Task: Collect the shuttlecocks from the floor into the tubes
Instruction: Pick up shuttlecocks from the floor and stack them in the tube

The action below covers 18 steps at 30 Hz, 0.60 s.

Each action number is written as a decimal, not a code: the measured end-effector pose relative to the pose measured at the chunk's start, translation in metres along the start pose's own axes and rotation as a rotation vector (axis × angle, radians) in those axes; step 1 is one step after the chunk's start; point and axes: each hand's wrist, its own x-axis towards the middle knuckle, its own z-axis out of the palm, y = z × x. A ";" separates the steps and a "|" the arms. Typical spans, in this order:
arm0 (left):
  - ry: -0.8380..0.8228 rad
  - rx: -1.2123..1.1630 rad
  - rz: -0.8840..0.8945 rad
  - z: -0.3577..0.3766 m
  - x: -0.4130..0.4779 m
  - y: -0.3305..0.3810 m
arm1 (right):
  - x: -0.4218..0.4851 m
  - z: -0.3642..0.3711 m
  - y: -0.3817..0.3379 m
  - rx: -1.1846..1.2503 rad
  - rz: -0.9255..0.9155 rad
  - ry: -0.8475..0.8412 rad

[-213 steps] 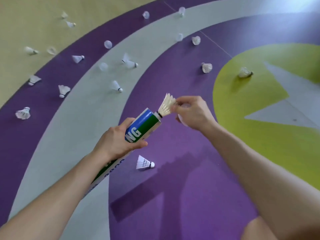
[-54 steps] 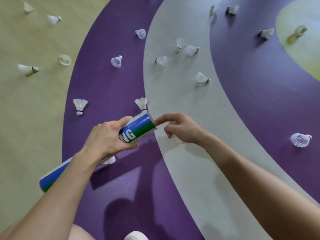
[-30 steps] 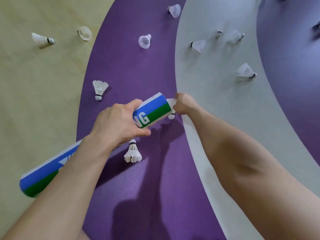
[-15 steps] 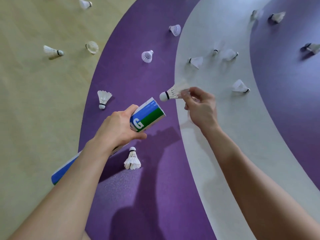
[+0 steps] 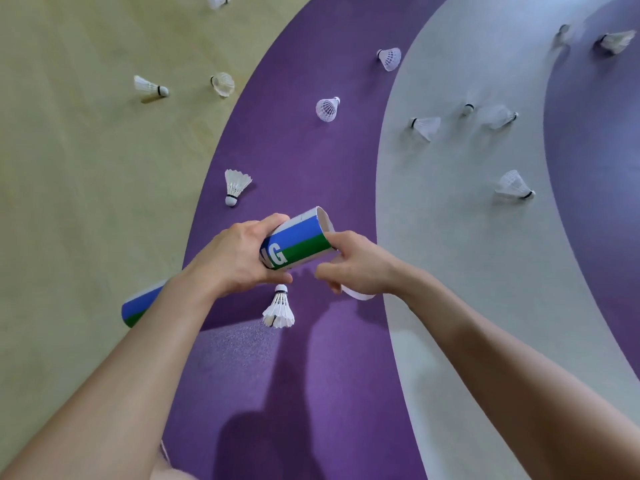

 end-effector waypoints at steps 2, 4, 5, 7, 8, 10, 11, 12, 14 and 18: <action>0.017 0.047 -0.056 -0.004 -0.003 -0.013 | 0.006 0.008 0.011 0.152 -0.001 0.144; 0.033 0.113 -0.125 -0.009 -0.008 -0.027 | 0.012 0.022 0.028 0.264 0.021 0.355; 0.041 0.142 -0.158 -0.012 -0.010 -0.034 | 0.015 0.032 0.037 0.248 0.032 0.459; 0.046 0.172 -0.209 -0.014 -0.015 -0.044 | 0.020 0.058 0.059 0.083 0.085 0.554; 0.039 0.171 -0.227 -0.014 -0.018 -0.048 | 0.021 0.075 0.069 -0.036 0.108 0.510; 0.017 0.158 -0.245 -0.013 -0.022 -0.053 | 0.025 0.110 0.087 -0.276 0.136 0.319; 0.008 0.152 -0.248 -0.012 -0.024 -0.055 | 0.031 0.126 0.096 -0.375 0.146 0.253; 0.004 0.146 -0.246 -0.013 -0.025 -0.055 | 0.036 0.140 0.102 -0.443 0.150 0.224; 0.005 0.139 -0.235 -0.014 -0.026 -0.055 | 0.052 0.159 0.108 -0.524 0.121 0.246; 0.026 0.137 -0.182 -0.013 -0.024 -0.052 | 0.077 0.155 0.106 -0.584 0.094 0.298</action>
